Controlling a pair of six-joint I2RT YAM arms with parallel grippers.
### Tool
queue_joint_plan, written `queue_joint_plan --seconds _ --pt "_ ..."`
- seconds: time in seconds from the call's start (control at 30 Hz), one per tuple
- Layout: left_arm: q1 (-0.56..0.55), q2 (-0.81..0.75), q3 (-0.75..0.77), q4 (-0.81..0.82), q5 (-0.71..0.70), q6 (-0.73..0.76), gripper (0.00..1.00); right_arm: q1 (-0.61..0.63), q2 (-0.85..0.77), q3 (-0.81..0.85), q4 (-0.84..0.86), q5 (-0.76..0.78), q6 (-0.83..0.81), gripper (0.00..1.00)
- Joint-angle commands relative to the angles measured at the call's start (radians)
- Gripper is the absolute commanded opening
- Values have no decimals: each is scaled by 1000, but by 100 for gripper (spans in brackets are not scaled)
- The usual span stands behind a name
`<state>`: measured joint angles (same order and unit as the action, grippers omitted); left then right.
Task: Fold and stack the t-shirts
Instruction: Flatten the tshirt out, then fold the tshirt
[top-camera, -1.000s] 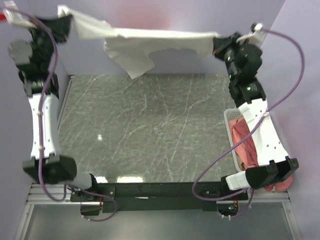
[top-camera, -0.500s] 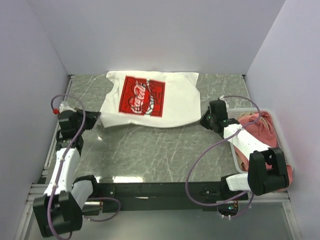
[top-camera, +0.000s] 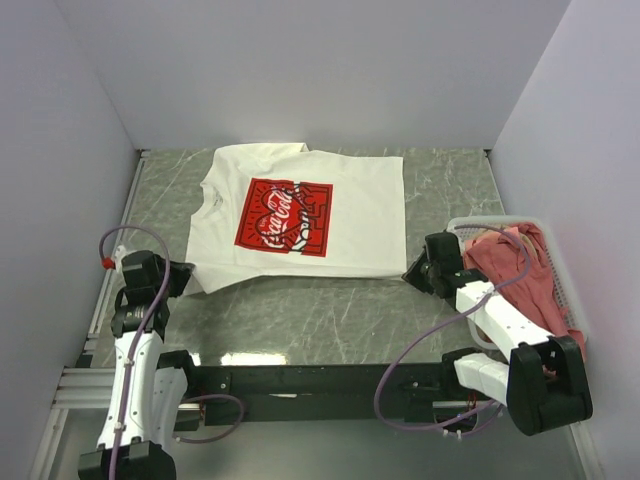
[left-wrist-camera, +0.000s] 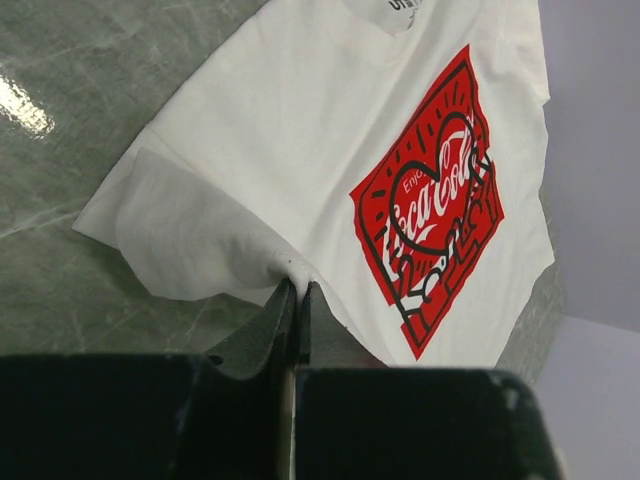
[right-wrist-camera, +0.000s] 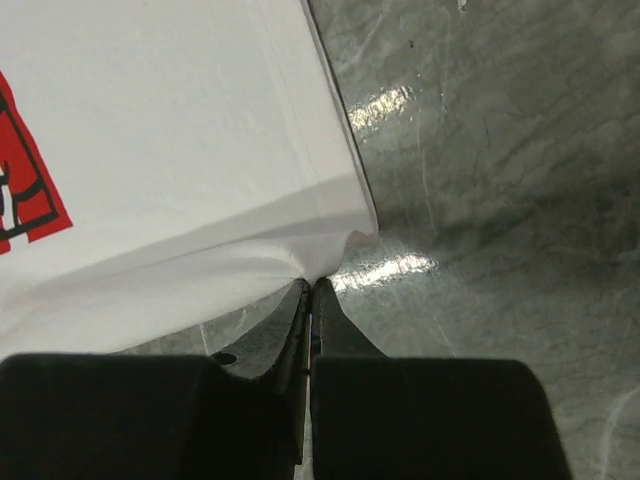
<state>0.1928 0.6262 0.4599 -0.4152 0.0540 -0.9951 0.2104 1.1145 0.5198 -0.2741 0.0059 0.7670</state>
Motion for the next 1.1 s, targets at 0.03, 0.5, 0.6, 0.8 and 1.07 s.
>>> queue_joint_plan --seconds 0.03,0.5,0.6,0.8,1.07 --pt "-4 30 3 13 -11 -11 2 -9 -38 -6 -7 26 14 0" --pt "-464 174 25 79 -209 -122 11 -8 -36 17 -27 95 -21 0" --pt "-555 176 0 61 -259 -154 35 -9 -42 8 -24 103 -24 0" --pt "-570 191 135 -88 -478 -172 67 -9 -32 28 -19 95 -37 0" --pt "-304 438 381 -149 -565 -89 50 -9 -33 40 -10 69 -48 0"
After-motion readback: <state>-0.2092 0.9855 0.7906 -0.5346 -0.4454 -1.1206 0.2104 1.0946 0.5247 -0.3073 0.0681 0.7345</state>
